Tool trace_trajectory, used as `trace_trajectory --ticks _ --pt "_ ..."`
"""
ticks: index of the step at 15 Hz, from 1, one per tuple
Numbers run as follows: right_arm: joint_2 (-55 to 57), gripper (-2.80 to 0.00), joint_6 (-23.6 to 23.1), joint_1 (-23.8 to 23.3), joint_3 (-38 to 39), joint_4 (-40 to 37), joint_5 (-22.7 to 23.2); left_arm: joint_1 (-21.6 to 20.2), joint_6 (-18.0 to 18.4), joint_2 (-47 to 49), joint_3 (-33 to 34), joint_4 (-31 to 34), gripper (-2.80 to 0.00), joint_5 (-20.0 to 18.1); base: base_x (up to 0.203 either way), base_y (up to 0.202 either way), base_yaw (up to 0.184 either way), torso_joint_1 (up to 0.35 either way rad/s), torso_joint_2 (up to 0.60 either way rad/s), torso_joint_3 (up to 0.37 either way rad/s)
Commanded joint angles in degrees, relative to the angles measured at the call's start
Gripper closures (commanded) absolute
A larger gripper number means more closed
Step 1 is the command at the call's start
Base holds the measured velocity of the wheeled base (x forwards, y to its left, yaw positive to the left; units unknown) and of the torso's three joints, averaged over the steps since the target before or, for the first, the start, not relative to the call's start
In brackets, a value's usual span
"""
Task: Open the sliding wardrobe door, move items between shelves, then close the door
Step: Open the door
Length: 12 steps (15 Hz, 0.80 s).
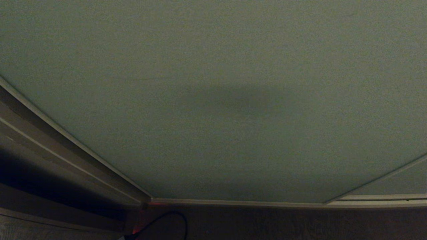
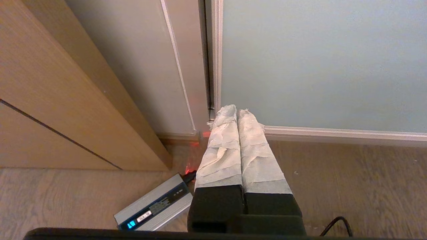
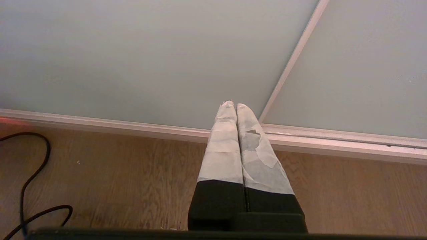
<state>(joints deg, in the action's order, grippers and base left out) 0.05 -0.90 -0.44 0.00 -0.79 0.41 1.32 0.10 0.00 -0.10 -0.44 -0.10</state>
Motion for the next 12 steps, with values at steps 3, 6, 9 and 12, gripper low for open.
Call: trace_trajectory --ticks 3,6,9,12 --pt "0.0 0.0 -0.1 0.0 0.2 0.0 0.1 0.0 0.0 -0.1 0.0 -0.1 0.0 0.0 0.0 0.0 0.0 0.0 0.0 0.0" --pt "0.0 0.0 -0.1 0.0 0.3 0.0 0.0 0.0 0.0 -0.1 0.0 -0.1 0.0 0.0 0.0 0.0 0.0 0.0 0.0 0.0" --pt "0.0 0.0 -0.1 0.0 0.2 0.0 0.0 0.0 0.0 -0.1 0.0 -0.1 0.0 0.0 0.0 0.0 0.0 0.0 0.0 0.0" --pt "0.0 0.0 0.0 0.0 0.2 0.0 0.1 0.0 -0.3 -0.1 0.0 -0.1 0.0 0.0 0.0 0.0 0.0 0.0 0.0 0.0"
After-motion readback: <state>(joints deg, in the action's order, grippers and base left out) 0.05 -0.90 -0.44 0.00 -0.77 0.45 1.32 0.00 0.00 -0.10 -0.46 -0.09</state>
